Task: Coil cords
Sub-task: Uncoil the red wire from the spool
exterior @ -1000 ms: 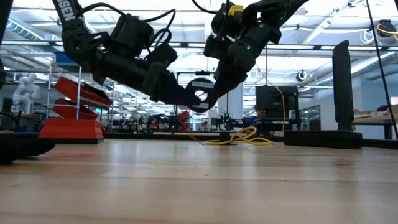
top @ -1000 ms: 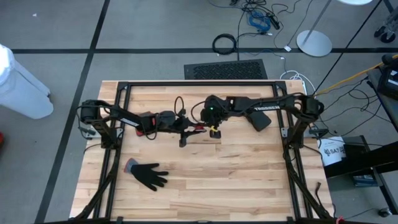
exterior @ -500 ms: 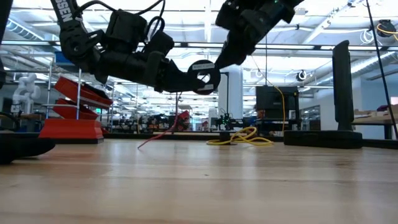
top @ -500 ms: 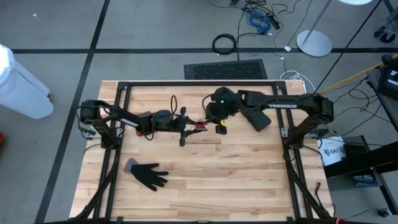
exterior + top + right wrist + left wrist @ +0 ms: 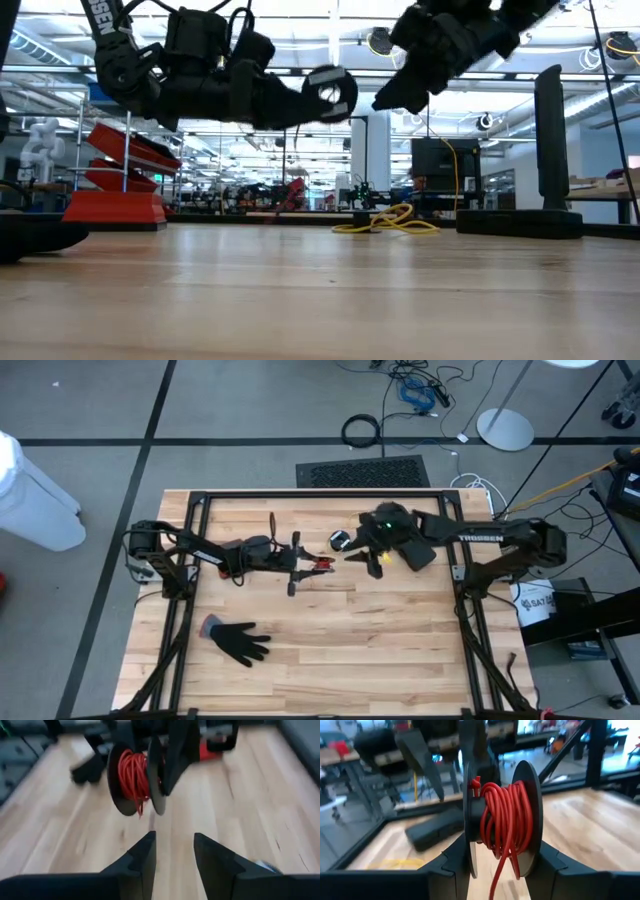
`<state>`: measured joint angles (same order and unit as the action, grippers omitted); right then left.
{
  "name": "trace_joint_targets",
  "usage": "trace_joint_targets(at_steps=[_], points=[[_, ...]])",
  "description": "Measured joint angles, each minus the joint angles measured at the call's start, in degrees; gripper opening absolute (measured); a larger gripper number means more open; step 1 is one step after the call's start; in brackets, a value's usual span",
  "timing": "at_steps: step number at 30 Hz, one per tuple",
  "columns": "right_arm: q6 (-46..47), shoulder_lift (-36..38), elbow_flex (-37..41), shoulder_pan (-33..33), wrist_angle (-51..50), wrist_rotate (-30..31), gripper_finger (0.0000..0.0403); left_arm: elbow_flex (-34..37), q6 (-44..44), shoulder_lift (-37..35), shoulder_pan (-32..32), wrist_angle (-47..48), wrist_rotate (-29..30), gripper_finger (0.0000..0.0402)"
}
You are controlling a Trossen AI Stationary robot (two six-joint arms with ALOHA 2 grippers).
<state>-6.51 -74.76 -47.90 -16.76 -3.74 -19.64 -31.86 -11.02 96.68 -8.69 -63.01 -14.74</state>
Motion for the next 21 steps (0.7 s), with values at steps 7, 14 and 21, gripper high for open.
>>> trace_joint_targets(at_steps=[7, 14, 21], points=[[5.43, 4.08, 16.75, 2.89, 41.65, -0.42, 0.0121, 0.00, 0.20, 0.00, 0.13, -4.97, -1.94, 0.0141], [6.33, 0.22, 20.81, 4.42, 58.09, -0.71, 0.0121, -0.29, 1.65, 0.00, 0.59, -10.68, -2.83, 0.0141], [7.57, -4.91, 20.74, 6.42, 67.78, -1.73, 0.0121, -1.60, 1.72, 0.00, 0.59, -10.16, -4.28, 0.0141]])
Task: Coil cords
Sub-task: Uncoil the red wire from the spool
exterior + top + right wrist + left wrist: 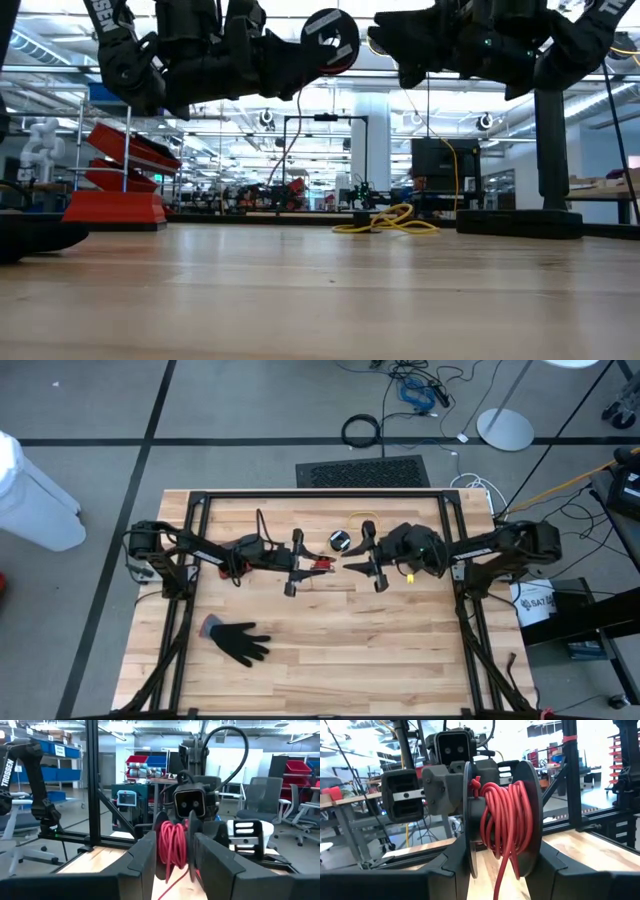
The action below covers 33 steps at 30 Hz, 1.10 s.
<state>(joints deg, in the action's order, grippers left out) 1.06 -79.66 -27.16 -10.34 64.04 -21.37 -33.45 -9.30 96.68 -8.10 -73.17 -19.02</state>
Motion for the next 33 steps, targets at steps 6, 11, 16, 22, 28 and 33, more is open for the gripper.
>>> trace_joint_targets(at_steps=[6, 11, 16, 22, 28, 33], points=[[-0.22, -3.40, -2.48, 0.87, 0.04, 0.61, 0.0121, -0.01, -0.02, 0.00, 0.00, 0.28, -0.01, 0.0141], [-0.78, -6.32, -6.19, 1.08, -0.01, 2.09, 0.0121, -0.02, 0.02, 0.00, 0.02, 0.30, -0.34, 0.0141], [-1.69, -8.35, -9.77, 1.08, -2.13, 2.04, 0.0118, -0.02, -0.02, 0.00, 0.74, 0.35, -0.69, 0.0141], [-3.23, -8.37, -11.26, 1.08, -5.87, 1.86, 0.0070, -0.02, -0.24, 0.03, 1.01, 0.46, -0.77, 0.0141], [-4.68, -8.30, -11.26, 1.08, -5.89, 1.92, 0.0007, -0.02, -0.55, 0.04, 0.94, 0.24, -0.25, 0.0141], [-5.70, -8.30, -11.26, 1.08, -5.88, 1.99, 0.0003, 0.00, 0.32, 0.04, 0.96, 0.48, 0.36, 0.0141]])
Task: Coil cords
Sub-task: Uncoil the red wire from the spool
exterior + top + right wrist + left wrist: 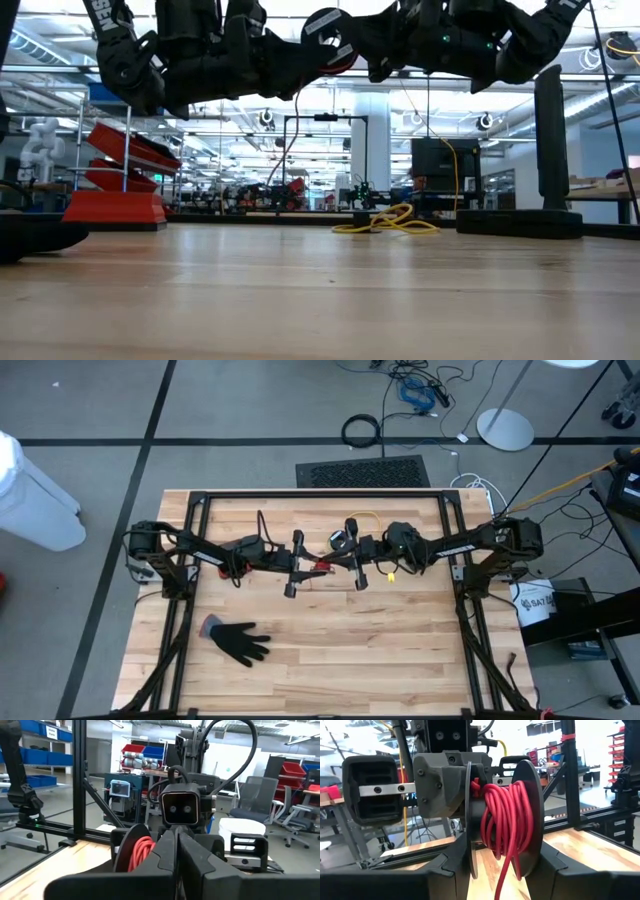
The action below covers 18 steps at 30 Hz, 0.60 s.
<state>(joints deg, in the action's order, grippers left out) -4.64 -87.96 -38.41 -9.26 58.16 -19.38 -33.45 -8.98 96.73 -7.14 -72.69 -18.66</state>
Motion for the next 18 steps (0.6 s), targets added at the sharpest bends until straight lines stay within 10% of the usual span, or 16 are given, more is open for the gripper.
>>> trace_joint_targets(at_steps=[9, 18], points=[[-2.71, -0.03, 0.02, 0.00, -0.50, 2.97, 0.0001, -0.04, 1.33, -0.04, -0.35, 1.97, 5.40, 0.0258], [-6.88, 5.62, 0.04, 0.12, -9.79, 6.01, 0.0001, -0.04, -0.34, -0.04, -1.17, 6.27, 10.80, 0.0273]])
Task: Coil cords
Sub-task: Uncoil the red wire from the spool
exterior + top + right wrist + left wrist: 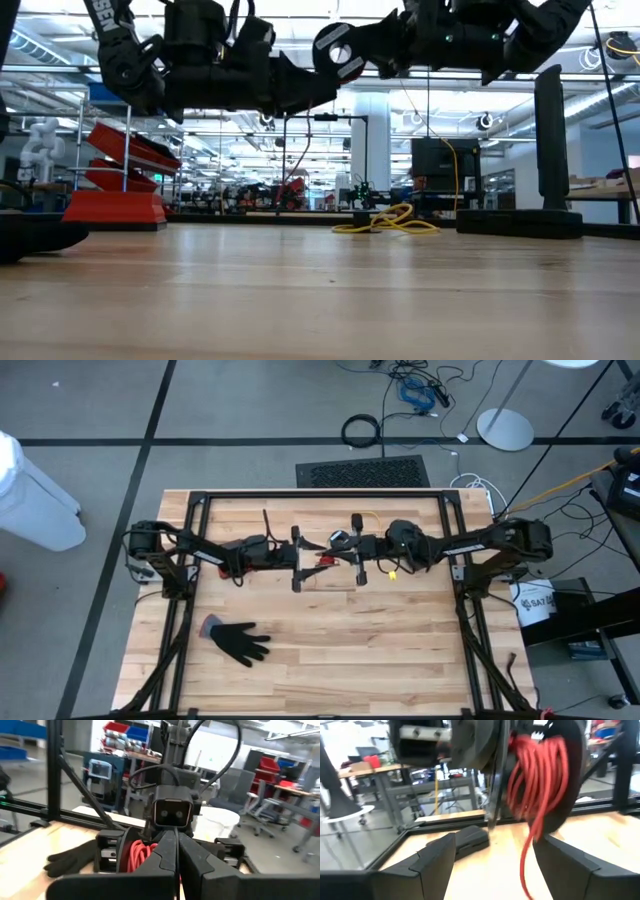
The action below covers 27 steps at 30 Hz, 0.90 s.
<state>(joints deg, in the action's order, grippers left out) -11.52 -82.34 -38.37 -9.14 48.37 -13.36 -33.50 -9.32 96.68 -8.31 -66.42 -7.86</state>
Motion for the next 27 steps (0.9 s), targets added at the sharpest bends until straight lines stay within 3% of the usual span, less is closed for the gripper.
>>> trace_joint_targets(at_steps=[7, 14, 27], points=[[-5.30, 5.17, 0.00, 2.63, -6.81, 6.49, 0.0001, 0.00, 2.17, 0.00, -0.81, 0.03, 1.29, 0.0269], [-7.86, 5.87, 0.00, 4.84, -8.47, 12.19, 0.0001, -0.04, 6.01, 0.00, -1.01, 1.04, 2.02, 0.0233], [-9.06, 5.88, 0.00, 5.50, -17.97, 22.52, 0.0000, -0.09, 5.36, 0.00, -1.08, 4.54, 2.76, 0.0038]])
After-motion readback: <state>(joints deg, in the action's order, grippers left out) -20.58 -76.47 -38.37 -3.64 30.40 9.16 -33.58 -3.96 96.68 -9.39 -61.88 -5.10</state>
